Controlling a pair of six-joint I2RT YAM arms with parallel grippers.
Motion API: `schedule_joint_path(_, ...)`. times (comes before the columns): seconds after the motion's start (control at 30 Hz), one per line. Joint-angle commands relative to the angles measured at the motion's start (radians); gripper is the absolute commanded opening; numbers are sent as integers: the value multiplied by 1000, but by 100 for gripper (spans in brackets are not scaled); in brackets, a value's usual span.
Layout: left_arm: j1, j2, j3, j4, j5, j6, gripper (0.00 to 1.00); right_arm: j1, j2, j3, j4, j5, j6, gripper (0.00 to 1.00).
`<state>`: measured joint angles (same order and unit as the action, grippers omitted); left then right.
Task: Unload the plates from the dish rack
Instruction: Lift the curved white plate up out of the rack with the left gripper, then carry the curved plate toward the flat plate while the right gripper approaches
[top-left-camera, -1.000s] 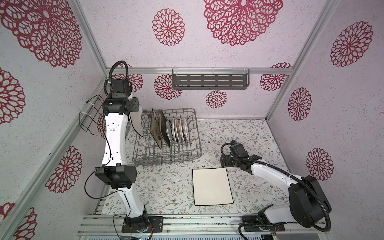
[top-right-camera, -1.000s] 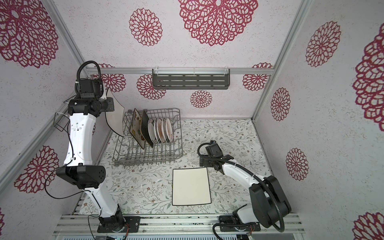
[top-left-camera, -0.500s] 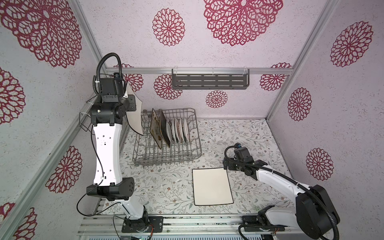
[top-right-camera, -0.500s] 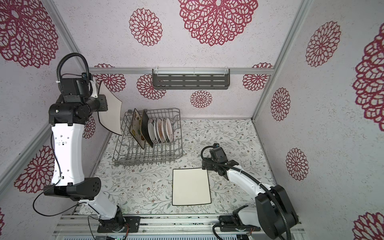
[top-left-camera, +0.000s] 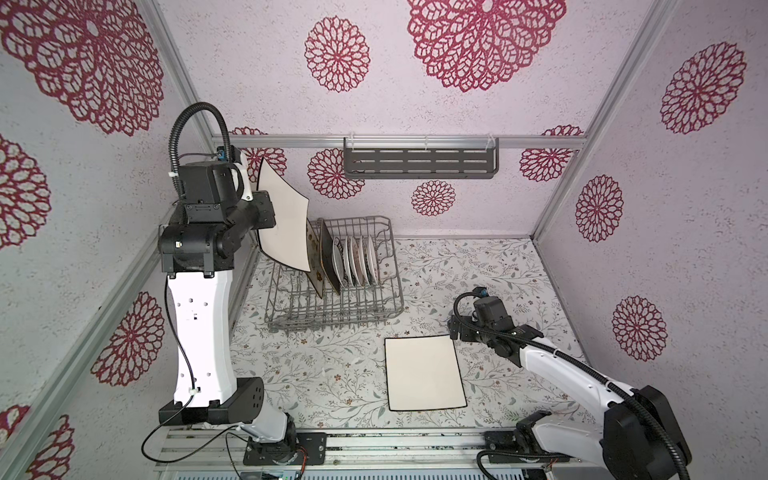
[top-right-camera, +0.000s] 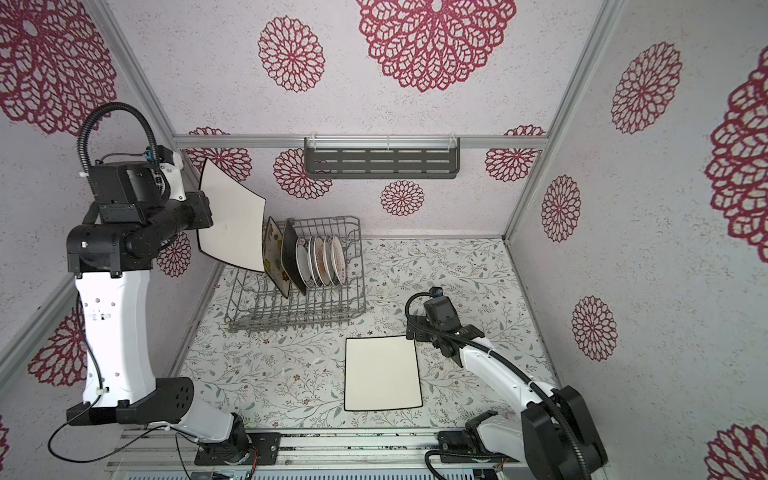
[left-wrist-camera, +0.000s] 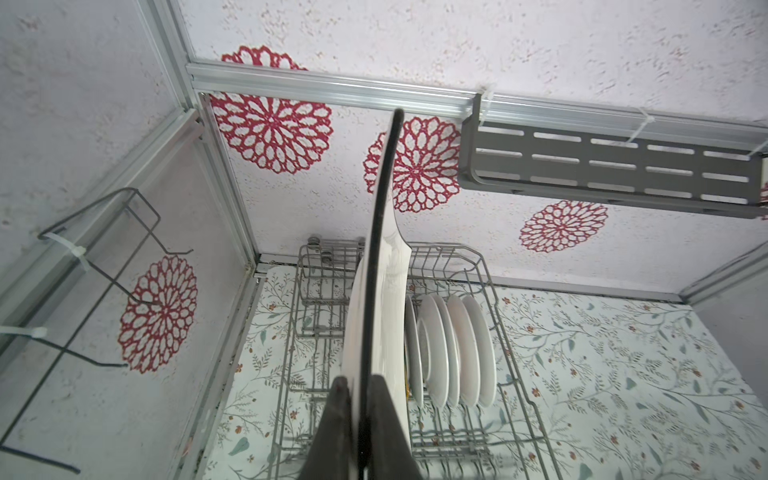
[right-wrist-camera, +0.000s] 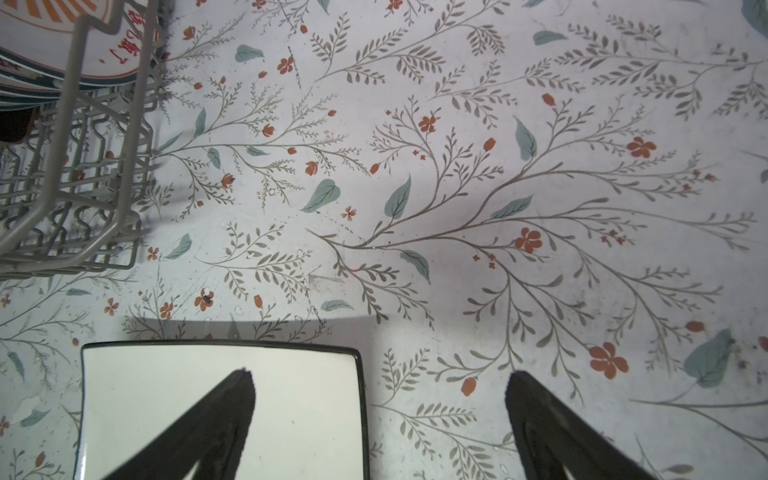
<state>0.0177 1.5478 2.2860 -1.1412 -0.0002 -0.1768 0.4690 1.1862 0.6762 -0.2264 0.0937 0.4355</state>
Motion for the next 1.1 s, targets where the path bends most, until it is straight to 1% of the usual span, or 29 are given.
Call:
schedule_joint_path(0.0, -6, -76, -12, 192, 120, -79, 0, -7, -43, 13, -12, 15, -26, 98)
schedule_joint_path(0.07, -6, -97, -47, 199, 149, -96, 0, -8, -50, 23, -25, 15, -32, 98)
schedule_joint_path(0.2, -7, -143, -123, 234, 173, -118, 0, -8, -66, 34, -45, 16, -33, 98)
schedule_joint_path(0.4, -7, -210, -260, 300, 259, -189, 0, -7, -97, 54, -62, 34, -22, 98)
schedule_joint_path(0.47, -7, -229, -307, 321, 299, -216, 0, -8, -105, 59, -51, 26, -16, 99)
schedule_joint_path(0.6, -19, -250, -355, 325, 330, -239, 0, -8, -106, 67, -47, 11, -9, 99)
schedule_joint_path(0.7, -29, -285, -419, 358, 362, -274, 0, -7, -115, 66, -54, 3, -4, 99)
schedule_joint_path(0.83, -59, -340, -549, 441, 399, -337, 0, -8, -141, 55, -49, -3, 11, 99)
schedule_joint_path(0.97, -106, -371, -663, 483, 409, -351, 0, -7, -156, 58, -47, -21, 28, 99)
schedule_joint_path(1.07, -148, -378, -714, 495, 419, -367, 0, -9, -158, 62, -50, -41, 34, 99)
